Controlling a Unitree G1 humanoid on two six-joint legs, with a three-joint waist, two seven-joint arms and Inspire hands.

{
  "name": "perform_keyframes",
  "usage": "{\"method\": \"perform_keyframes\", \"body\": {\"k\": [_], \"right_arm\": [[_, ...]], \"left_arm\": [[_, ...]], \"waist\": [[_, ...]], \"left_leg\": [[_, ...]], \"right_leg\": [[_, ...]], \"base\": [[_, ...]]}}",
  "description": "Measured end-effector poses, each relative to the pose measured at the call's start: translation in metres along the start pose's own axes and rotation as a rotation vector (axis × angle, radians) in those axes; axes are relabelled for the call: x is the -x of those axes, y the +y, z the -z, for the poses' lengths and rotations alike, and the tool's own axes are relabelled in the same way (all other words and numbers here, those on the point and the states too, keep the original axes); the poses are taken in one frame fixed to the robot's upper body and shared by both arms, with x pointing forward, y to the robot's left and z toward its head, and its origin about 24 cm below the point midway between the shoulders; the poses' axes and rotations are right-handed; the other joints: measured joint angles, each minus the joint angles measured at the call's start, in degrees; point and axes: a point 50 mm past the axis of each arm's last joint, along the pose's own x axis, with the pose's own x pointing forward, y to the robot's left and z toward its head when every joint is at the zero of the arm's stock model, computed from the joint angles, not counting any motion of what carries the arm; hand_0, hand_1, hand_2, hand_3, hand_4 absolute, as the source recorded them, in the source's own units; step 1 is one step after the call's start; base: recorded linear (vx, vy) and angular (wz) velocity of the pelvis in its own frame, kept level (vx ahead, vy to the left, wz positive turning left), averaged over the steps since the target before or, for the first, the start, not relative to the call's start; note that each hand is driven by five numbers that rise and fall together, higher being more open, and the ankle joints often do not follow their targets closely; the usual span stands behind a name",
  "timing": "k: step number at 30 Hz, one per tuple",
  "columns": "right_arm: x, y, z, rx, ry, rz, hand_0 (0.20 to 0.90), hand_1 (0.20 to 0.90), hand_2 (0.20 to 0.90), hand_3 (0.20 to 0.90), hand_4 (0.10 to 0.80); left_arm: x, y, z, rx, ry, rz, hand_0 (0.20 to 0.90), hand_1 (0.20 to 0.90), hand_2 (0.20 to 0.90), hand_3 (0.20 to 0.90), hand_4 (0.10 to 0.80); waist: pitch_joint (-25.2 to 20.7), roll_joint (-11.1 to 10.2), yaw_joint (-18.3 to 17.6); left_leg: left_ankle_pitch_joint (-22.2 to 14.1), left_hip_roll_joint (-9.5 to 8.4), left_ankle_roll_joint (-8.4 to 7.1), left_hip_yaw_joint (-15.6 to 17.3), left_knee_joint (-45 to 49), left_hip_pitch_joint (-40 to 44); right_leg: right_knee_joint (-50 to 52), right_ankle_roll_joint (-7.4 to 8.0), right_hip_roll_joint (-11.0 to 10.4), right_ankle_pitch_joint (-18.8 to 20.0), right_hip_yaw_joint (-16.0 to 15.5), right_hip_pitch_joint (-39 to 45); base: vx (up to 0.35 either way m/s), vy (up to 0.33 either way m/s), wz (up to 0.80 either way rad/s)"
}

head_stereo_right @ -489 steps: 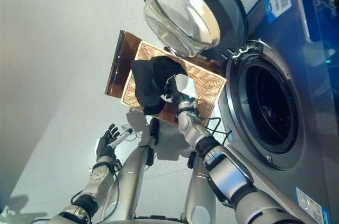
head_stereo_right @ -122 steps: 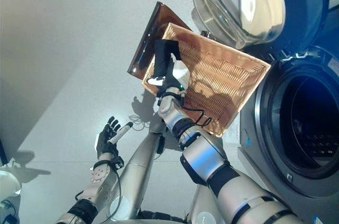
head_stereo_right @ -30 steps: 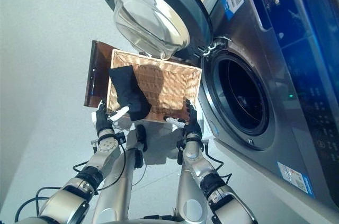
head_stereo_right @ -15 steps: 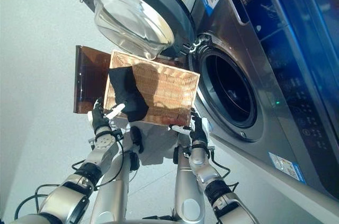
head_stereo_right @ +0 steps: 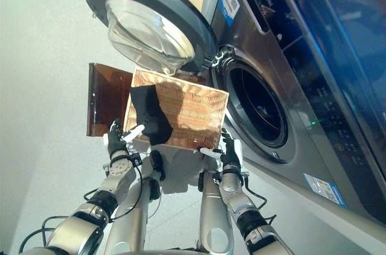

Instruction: Pick up the clothes and place them into the washing machine

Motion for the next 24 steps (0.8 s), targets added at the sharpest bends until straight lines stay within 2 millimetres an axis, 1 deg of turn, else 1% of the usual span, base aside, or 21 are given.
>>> {"method": "perform_keyframes", "body": {"k": [1, 4, 5, 6, 8, 9, 10, 11, 13, 15, 16, 18, 19, 21, 24], "right_arm": [[0.000, 0.000, 0.000, -0.001, -0.001, 0.002, 0.900, 0.900, 0.900, 0.900, 0.800], [0.000, -0.001, 0.002, 0.001, 0.008, 0.004, 0.900, 0.900, 0.900, 0.900, 0.800], [0.001, -0.002, 0.004, 0.002, 0.014, 0.005, 0.900, 0.900, 0.900, 0.900, 0.800], [0.001, -0.002, 0.005, 0.002, 0.015, 0.007, 0.900, 0.900, 0.900, 0.900, 0.800], [0.001, -0.003, 0.007, 0.008, 0.023, 0.008, 0.900, 0.900, 0.900, 0.900, 0.800], [0.001, -0.003, 0.009, 0.012, 0.032, 0.009, 0.900, 0.900, 0.900, 0.900, 0.800], [0.002, -0.004, 0.012, 0.014, 0.042, 0.010, 0.900, 0.900, 0.900, 0.900, 0.800], [0.004, -0.003, 0.016, 0.016, 0.055, 0.008, 0.900, 0.900, 0.900, 0.900, 0.800], [0.005, -0.004, 0.018, 0.015, 0.060, 0.011, 0.900, 0.900, 0.900, 0.900, 0.800], [0.004, -0.006, 0.018, 0.016, 0.059, 0.017, 0.900, 0.900, 0.900, 0.900, 0.800], [0.004, -0.007, 0.018, 0.018, 0.061, 0.018, 0.900, 0.900, 0.900, 0.900, 0.800], [0.005, -0.007, 0.020, 0.020, 0.066, 0.021, 0.900, 0.900, 0.900, 0.900, 0.800], [0.004, -0.008, 0.019, 0.020, 0.063, 0.021, 0.900, 0.900, 0.900, 0.900, 0.800], [0.003, -0.007, 0.017, 0.019, 0.056, 0.019, 0.900, 0.900, 0.900, 0.900, 0.800], [0.003, -0.006, 0.016, 0.016, 0.055, 0.017, 0.900, 0.900, 0.900, 0.900, 0.800]], "left_arm": [[0.000, 0.001, 0.000, 0.002, 0.002, -0.003, 0.900, 0.900, 0.900, 0.900, 0.800], [0.001, 0.003, 0.004, 0.001, 0.013, -0.011, 0.900, 0.900, 0.900, 0.900, 0.800], [0.002, 0.004, 0.007, -0.002, 0.019, -0.013, 0.900, 0.900, 0.900, 0.900, 0.800], [0.002, 0.004, 0.007, 0.000, 0.019, -0.013, 0.900, 0.900, 0.900, 0.900, 0.800], [0.003, 0.005, 0.010, 0.009, 0.026, -0.021, 0.900, 0.900, 0.900, 0.900, 0.800], [0.006, 0.008, 0.013, 0.020, 0.034, -0.027, 0.900, 0.900, 0.900, 0.900, 0.800], [0.008, 0.010, 0.016, 0.024, 0.035, -0.027, 0.900, 0.900, 0.900, 0.900, 0.800], [0.011, 0.013, 0.020, 0.021, 0.042, -0.031, 0.900, 0.900, 0.900, 0.900, 0.800], [0.016, 0.020, 0.029, 0.020, 0.055, -0.037, 0.900, 0.900, 0.900, 0.900, 0.800], [0.023, 0.025, 0.039, -0.001, 0.070, -0.039, 0.900, 0.900, 0.900, 0.900, 0.800], [0.023, 0.024, 0.038, 0.005, 0.065, -0.033, 0.900, 0.900, 0.900, 0.900, 0.800], [0.026, 0.021, 0.034, 0.014, 0.043, -0.014, 0.900, 0.900, 0.900, 0.900, 0.800], [0.027, 0.017, 0.027, 0.023, 0.012, 0.006, 0.900, 0.900, 0.900, 0.900, 0.800], [0.027, 0.010, 0.018, 0.018, -0.031, 0.036, 0.900, 0.900, 0.900, 0.900, 0.800], [0.027, 0.003, 0.005, 0.009, -0.094, 0.078, 0.900, 0.900, 0.900, 0.900, 0.800]], "waist": [[-0.14, 0.20, 0.05], [-0.36, 0.53, 0.37], [-0.59, 0.71, 0.49], [-0.69, 0.78, 0.65], [-0.75, 0.95, 1.19], [-0.86, 1.33, 1.35], [-0.80, 1.53, 1.48], [-0.82, 1.57, 1.56], [-0.86, 1.58, 1.88], [-0.86, 1.74, 2.09], [-0.86, 1.74, 2.10], [-0.84, 1.76, 2.82], [-0.76, 1.88, 3.14], [-0.29, 2.59, 3.17], [-0.19, 2.80, 3.13]], "left_leg": [[0.00, 0.01, 0.00, -0.07, -0.06, 0.06], [-0.05, 0.03, -0.04, -0.17, -0.27, 1.51], [-0.27, 0.03, -0.36, -0.24, -0.18, 1.78], [-0.28, -0.01, -0.38, -0.30, -0.14, 1.78], [-0.15, 0.05, -0.44, -0.29, -0.37, 1.76], [0.25, 0.62, -0.20, -0.34, -1.24, 1.76], [0.42, 0.84, -0.21, -0.35, -1.30, 1.75], [0.53, 0.33, -0.49, -0.77, -1.11, 1.77], [1.13, 0.06, -1.06, -1.46, -2.01, 2.32], [1.28, 0.06, -0.98, -1.43, -2.71, 2.70], [1.34, 0.03, -1.02, -1.45, -2.92, 2.74], [1.65, -0.10, -0.61, -1.55, -3.10, 2.76], [1.67, -0.05, -0.63, -1.59, -3.12, 2.78], [1.66, -0.06, -0.62, -2.06, -3.15, 3.41], [1.61, -0.05, -0.69, -2.25, -3.27, 3.83]], "right_leg": [[0.14, 0.23, 0.03, 0.18, -0.01, 0.02], [0.13, 0.20, 0.10, 0.18, -0.01, 1.49], [0.03, -0.22, 0.03, -0.44, -0.07, 1.91], [0.00, 0.31, -0.04, -1.17, -0.24, 1.93], [-0.36, 0.50, -0.12, -1.70, -0.51, 1.96], [-0.39, 0.55, -0.10, -2.39, -1.00, 1.96], [0.45, -0.03, -0.09, -2.86, -1.44, 1.76], [1.17, -0.10, -0.12, -2.66, -1.64, 1.77], [0.80, -0.11, -0.01, -2.53, -1.97, 2.01], [0.54, -0.16, 0.00, -2.49, -1.96, 2.03], [0.45, -0.20, 0.00, -2.45, -1.97, 2.03], [0.16, -0.52, -0.03, -1.23, -1.98, 2.14], [0.08, -0.84, 0.04, -0.97, -1.99, 2.18], [0.07, -0.53, 0.05, -0.72, -2.27, 3.11], [-0.09, -0.63, -0.01, -1.37, -2.62, 3.70]], "base": [[0.025, 0.005, 0.04], [0.018, -0.001, 0.06], [0.021, -0.008, 0.09], [0.026, -0.002, 0.09], [0.024, 0.006, 0.08], [0.020, 0.007, 0.05], [0.019, -0.002, 0.06], [0.015, -0.002, 0.07], [0.005, -0.004, 0.05], [0.000, -0.007, 0.04], [0.000, 0.000, 0.00], [-0.007, -0.008, 0.04], [-0.012, -0.013, 0.04], [-0.014, -0.014, 0.04], [-0.005, -0.005, 0.01]]}}
